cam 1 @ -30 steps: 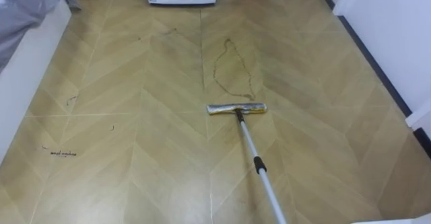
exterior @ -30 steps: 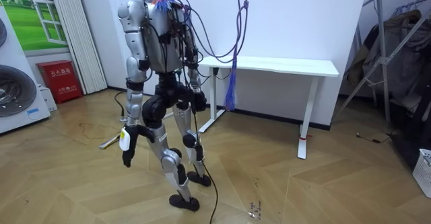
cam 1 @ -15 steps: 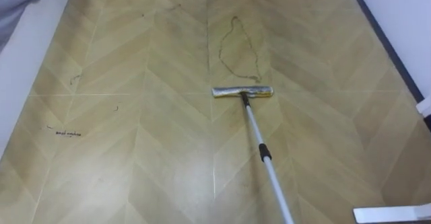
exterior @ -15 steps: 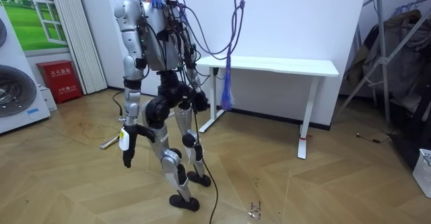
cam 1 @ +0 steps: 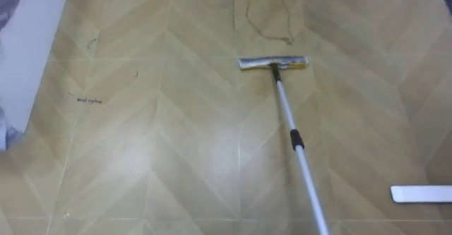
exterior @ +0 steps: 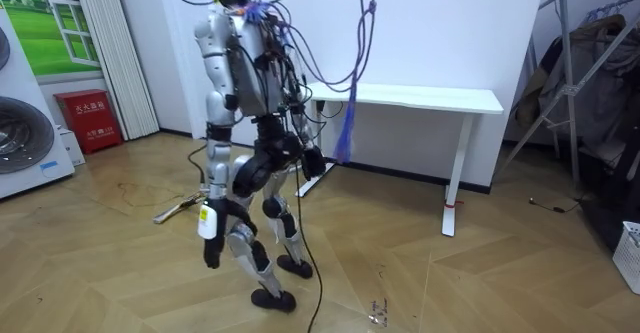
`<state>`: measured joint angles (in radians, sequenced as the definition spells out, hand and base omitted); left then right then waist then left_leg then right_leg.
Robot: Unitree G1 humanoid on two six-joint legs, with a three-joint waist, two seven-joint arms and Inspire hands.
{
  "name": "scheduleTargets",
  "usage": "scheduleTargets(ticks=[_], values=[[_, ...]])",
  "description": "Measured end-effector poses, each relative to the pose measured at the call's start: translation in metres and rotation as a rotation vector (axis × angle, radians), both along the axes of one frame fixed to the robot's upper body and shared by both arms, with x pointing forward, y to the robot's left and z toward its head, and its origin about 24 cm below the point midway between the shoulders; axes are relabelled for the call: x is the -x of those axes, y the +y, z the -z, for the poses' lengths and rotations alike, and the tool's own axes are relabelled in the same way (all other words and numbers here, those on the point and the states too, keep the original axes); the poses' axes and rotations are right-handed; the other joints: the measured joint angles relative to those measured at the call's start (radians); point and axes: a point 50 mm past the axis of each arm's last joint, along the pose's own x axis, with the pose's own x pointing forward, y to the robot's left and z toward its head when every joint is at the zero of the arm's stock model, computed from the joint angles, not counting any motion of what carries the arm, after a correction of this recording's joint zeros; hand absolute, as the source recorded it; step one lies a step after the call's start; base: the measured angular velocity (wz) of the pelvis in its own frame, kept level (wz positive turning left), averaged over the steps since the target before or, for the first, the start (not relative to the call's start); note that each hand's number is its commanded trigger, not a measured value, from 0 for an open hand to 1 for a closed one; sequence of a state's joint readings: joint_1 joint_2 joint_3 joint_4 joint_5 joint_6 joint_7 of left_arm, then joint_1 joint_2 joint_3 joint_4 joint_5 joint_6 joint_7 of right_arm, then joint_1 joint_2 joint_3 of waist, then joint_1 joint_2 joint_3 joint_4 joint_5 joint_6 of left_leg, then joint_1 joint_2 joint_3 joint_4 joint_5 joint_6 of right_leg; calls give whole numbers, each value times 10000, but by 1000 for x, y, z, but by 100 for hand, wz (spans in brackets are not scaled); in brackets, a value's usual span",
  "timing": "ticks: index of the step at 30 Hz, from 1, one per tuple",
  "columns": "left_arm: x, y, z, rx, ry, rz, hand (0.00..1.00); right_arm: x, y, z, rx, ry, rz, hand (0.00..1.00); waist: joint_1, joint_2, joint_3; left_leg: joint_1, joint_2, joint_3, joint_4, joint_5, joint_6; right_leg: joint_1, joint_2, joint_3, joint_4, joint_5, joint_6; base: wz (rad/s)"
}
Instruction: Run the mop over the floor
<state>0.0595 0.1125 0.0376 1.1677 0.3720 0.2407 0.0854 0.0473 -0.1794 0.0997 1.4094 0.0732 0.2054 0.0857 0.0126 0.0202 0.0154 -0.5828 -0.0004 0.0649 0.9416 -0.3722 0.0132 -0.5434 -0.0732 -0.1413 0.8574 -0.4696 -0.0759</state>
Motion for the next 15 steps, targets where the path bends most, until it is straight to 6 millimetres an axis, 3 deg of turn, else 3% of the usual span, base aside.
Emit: scheduleTargets(ticks=[1,2,3,4,5,7,9,11,13,14,15], values=[[4,-1,1,50,76,-101,0,-5,0,0,30,-33,1,100,170,34,-22,-514,123,-89,1036,235,-225,-121,69,-16,473,-218,-90,-10],[9,-2,2,59,194,-230,0,-13,-1,-1,133,-127,-26,100,238,-35,22,-1107,177,-194,2036,790,-288,-240,94,-4,910,-407,-199,-9],[10,-3,2,78,191,-291,0,-18,-3,-1,195,-211,-56,100,239,-112,36,-1440,199,-238,2581,1192,-301,-312,98,-2,1113,-527,-178,-7],[11,-5,3,133,211,-352,0,-32,-6,-3,358,-456,-215,100,245,-146,57,-2092,216,-268,3519,2258,-299,-409,93,24,1465,-709,-206,0],[12,-6,3,198,216,-309,0,-46,-12,-7,531,-725,-299,100,326,-182,74,-2581,238,-239,4171,2791,-333,-489,75,65,1752,-846,-239,-5],[6,-8,2,233,27,-115,0,-70,-22,-13,780,-1314,-305,100,612,-213,104,-3337,308,-109,4804,2675,-265,-574,80,111,2073,-993,-313,-15],[2,-7,2,233,-129,182,0,-99,-25,-20,896,-1986,-499,100,863,-309,138,-3517,271,-48,3925,2554,-201,-576,252,352,2101,-1044,-272,-31],[-1,-3,0,243,-281,272,0,-136,-22,-31,754,-2961,-556,100,1062,-423,120,-2992,230,123,895,2349,-206,-621,341,539,1973,-1071,-214,-34],[-6,-2,-1,333,-386,328,0,-144,-21,-33,628,-3297,-444,100,1056,-393,115,-2550,210,209,-818,2348,-204,-470,392,540,1879,-1238,-97,6],[-10,-1,-2,386,-471,353,0,-142,-21,-33,495,-3339,-211,100,1058,-307,88,-2430,165,330,-1010,2060,246,-277,320,538,1757,-1359,-22,15],[-12,-2,-2,429,-499,367,0,-139,-22,-32,432,-3304,-56,100,1033,-314,91,-2377,145,411,-1039,1954,383,-150,284,524,1574,-1384,28,21]])
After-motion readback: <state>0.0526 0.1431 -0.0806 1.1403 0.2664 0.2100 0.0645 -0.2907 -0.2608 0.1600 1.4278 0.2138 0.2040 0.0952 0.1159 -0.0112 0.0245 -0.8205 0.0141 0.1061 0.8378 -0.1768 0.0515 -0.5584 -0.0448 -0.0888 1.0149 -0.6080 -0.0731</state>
